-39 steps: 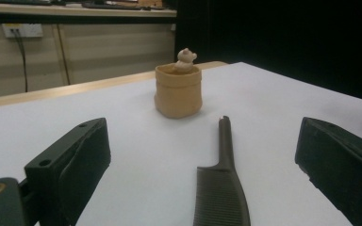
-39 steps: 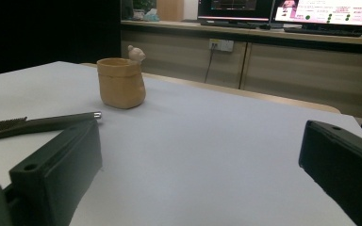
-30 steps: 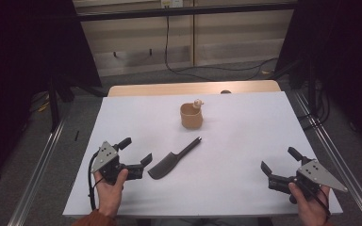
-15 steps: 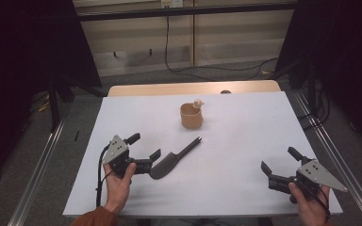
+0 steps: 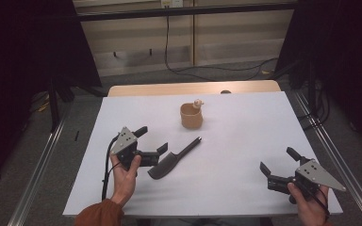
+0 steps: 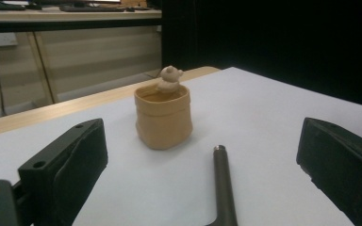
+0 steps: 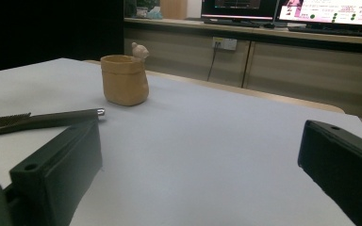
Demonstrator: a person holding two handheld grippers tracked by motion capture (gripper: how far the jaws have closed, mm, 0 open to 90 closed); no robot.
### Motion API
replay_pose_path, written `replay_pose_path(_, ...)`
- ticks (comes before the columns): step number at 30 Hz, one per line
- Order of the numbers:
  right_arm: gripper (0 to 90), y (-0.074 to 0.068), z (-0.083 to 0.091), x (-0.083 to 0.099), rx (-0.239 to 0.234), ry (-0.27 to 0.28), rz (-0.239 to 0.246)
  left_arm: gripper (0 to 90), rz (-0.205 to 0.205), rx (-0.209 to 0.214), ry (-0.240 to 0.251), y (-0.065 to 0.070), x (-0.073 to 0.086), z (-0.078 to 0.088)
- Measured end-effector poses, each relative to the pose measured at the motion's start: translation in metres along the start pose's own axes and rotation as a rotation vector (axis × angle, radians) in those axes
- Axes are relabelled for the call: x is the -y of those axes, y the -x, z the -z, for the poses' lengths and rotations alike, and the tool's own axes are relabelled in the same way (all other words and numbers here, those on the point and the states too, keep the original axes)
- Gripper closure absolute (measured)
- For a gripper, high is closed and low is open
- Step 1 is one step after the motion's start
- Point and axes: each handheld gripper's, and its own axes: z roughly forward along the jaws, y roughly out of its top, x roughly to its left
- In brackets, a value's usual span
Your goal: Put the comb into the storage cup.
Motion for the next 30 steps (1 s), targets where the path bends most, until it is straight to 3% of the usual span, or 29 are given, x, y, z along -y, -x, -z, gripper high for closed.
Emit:
replay_pose_path(7, 0.0, -0.001, 0.001, 0.0, 0.001, 0.003, 0.003, 4.2, -0.021, 0.061, -0.01, 0.009, -0.016, -0.008)
replay_pose_path(10, 0.0, -0.001, 0.001, 0.0, 0.0, 0.003, 0.005, 4.3, -0.038, 0.056, 0.0, 0.012, -0.02, -0.019)
replay_pose_path(11, 0.0, -0.001, 0.001, 0.0, -0.001, 0.003, 0.005, 4.5, -0.054, 0.074, -0.025, 0.012, -0.02, -0.022)
replay_pose_path(13, 0.0, 0.0, 0.001, 0.0, -0.003, 0.001, 0.008, 4.4, -0.075, 0.064, -0.058, 0.014, -0.019, -0.029)
replay_pose_path(18, 0.0, -0.001, 0.001, 0.0, -0.004, -0.002, 0.011, 5.5, -0.065, 0.072, -0.1, 0.011, -0.016, -0.038)
replay_pose_path(21, 0.0, -0.001, 0.0, 0.0, -0.005, -0.002, 0.011, 5.7, -0.079, 0.077, -0.13, 0.007, -0.016, -0.043)
replay_pose_path(23, 0.0, -0.001, 0.0, 0.0, -0.007, -0.002, 0.014, 5.1, -0.112, 0.097, -0.142, 0.005, -0.018, -0.047)
replay_pose_path(27, 0.0, -0.001, 0.0, 0.0, -0.01, -0.005, 0.017, 5.5, -0.13, 0.087, -0.179, 0.004, -0.019, -0.055)
replay_pose_path(30, 0.0, -0.001, 0.0, 0.0, -0.012, -0.003, 0.015, 5.1, -0.119, 0.118, -0.232, 0.003, -0.02, -0.061)
